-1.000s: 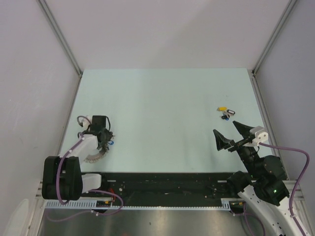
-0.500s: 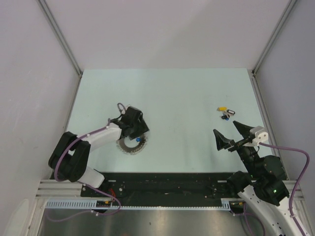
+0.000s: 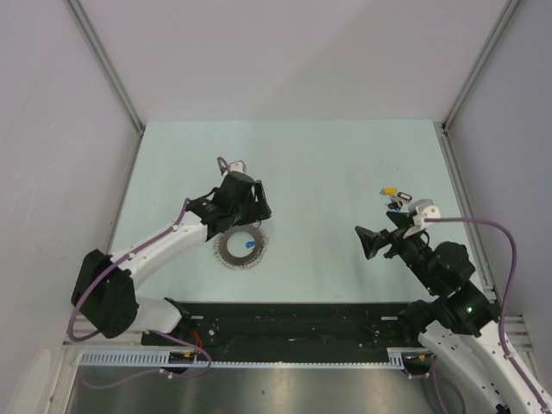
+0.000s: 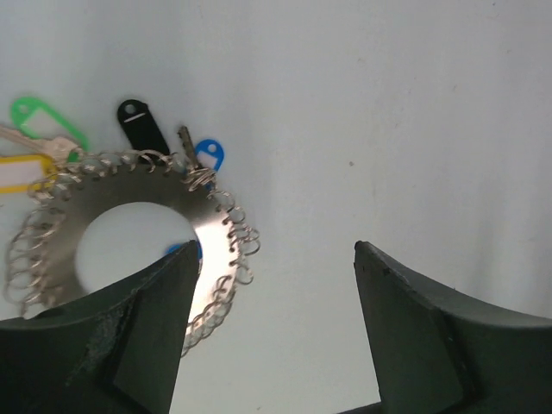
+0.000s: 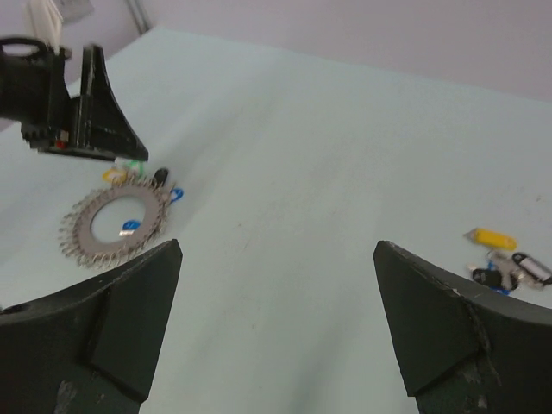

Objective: Put the keys on the keyring

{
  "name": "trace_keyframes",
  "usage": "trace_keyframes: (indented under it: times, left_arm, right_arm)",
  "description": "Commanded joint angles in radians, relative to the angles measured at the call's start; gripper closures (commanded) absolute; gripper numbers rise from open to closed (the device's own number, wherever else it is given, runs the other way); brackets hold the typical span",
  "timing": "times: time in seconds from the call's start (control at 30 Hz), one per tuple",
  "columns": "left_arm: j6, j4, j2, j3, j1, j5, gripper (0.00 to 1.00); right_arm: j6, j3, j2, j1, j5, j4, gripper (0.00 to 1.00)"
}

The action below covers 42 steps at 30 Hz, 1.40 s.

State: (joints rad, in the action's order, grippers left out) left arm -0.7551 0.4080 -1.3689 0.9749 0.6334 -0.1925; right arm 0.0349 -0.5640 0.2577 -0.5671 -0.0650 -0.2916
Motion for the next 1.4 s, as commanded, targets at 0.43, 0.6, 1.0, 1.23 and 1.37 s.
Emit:
trace_keyframes:
  times: [0.43,0.6,1.0,1.23,1.37]
  left_arm:
    - [0.427,0.155,0.404,-0.087,-0.156,0.002,0.18]
    - [0.465,0.094,0.425,-0.126,-0.167,0.005,0.16]
    - [0.493,0.022,0.507,-0.205,-0.276,-0.036,0.10]
    - [0.493,0.037,0.536,-0.231,-0.296,-0.070,0.10]
    - [0.490,0.045,0.530,-0.228,-0.296,-0.076,0.10]
  right_arm:
    - [0.318,-0.091,0.520,0.029,0.347,0.019,0.00]
    - [0.344,-0.051,0.667,-0.022,0.393,0.218,0.00]
    - [0.240,-0.253,1.219,-0.480,-0.329,0.460,0.15]
    - [0.214,-0.392,1.451,-0.573,-0.375,0.529,0.42]
    - [0.217,-0.453,1.523,-0.588,-0.364,0.536,0.57]
